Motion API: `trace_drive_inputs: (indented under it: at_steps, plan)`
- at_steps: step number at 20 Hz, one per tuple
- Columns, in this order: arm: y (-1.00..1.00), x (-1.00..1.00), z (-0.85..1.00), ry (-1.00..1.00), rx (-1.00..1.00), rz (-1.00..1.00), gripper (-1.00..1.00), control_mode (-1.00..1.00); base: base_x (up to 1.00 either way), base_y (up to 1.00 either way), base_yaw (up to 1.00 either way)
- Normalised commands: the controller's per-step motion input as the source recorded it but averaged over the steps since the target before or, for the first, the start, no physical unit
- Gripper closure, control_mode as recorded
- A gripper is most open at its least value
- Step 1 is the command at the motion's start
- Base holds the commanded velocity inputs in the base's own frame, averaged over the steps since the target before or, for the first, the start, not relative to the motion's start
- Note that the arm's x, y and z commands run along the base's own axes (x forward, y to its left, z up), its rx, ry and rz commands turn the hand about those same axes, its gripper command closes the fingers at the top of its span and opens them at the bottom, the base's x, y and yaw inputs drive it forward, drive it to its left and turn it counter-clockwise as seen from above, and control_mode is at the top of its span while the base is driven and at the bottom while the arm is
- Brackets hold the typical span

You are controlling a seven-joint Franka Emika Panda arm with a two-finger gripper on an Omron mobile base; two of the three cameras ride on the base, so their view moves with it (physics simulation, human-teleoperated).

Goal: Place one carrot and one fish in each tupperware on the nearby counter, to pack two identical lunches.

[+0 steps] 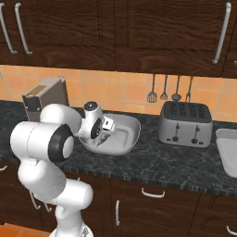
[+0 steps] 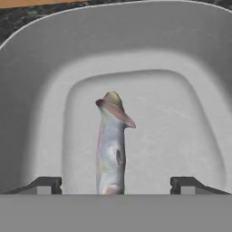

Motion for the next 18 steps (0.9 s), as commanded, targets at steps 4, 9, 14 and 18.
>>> trace_drive_inputs:
  at_steps: [4,9,14,18]
  plan:
    - [0.06,-0.81,1.0,-0.01,0.07,-0.02,-1.0,-1.0,0.0,0.0,0.0]
    - [0.02,-0.99,1.0,0.12,0.11,-0.07,-1.0,-1.0,0.0,0.0,0.0]
    - [0.01,-1.0,0.79,0.28,0.06,-0.06,-1.0,-1.0,0.0,0.0,0.0]
    - [0.02,-1.0,0.03,0.35,0.0,-0.04,-1.0,-1.0,0.0,0.0,0.0]
